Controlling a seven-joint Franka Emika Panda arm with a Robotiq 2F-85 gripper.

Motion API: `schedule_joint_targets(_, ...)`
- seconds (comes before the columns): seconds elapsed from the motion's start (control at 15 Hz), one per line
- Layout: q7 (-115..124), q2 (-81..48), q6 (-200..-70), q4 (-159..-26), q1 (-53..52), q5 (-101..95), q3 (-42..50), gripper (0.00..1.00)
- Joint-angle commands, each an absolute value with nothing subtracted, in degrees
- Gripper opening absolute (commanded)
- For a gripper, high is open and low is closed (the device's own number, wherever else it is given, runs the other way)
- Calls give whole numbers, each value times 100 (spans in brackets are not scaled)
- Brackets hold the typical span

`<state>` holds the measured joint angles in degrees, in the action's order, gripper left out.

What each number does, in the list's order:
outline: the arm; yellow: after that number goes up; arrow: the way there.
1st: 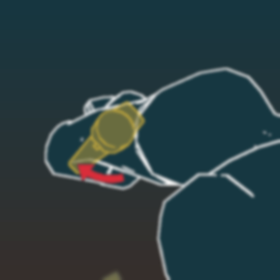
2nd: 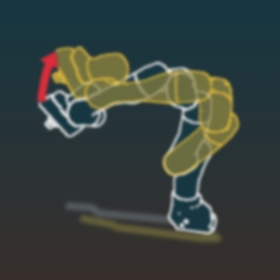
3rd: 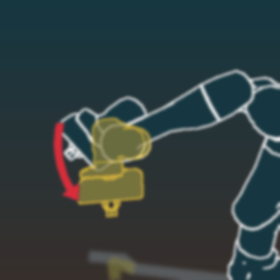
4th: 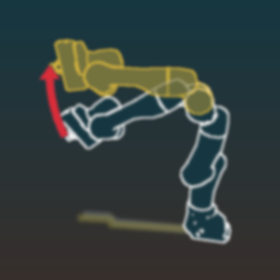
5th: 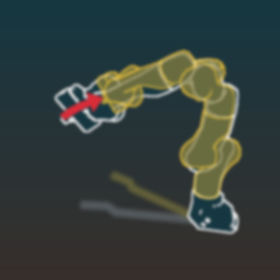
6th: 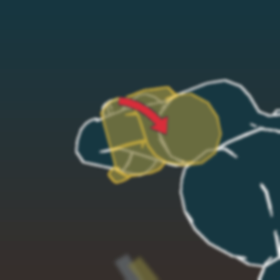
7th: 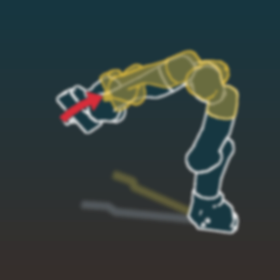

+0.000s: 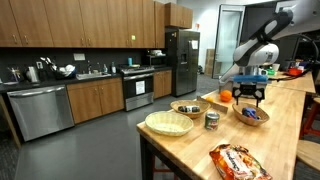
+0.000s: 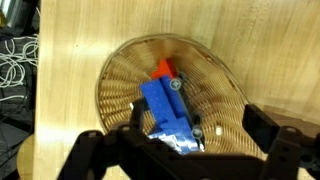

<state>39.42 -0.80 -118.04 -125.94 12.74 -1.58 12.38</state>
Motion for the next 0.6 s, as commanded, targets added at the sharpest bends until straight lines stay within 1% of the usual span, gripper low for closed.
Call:
schedule_joint_targets(0.0, 3674, -283, -11861, -12242, 1283, -251, 1279, 100)
schedule_joint_targets(0.53, 3652, -319, -11897, -12584, 1445, -128, 1520, 100)
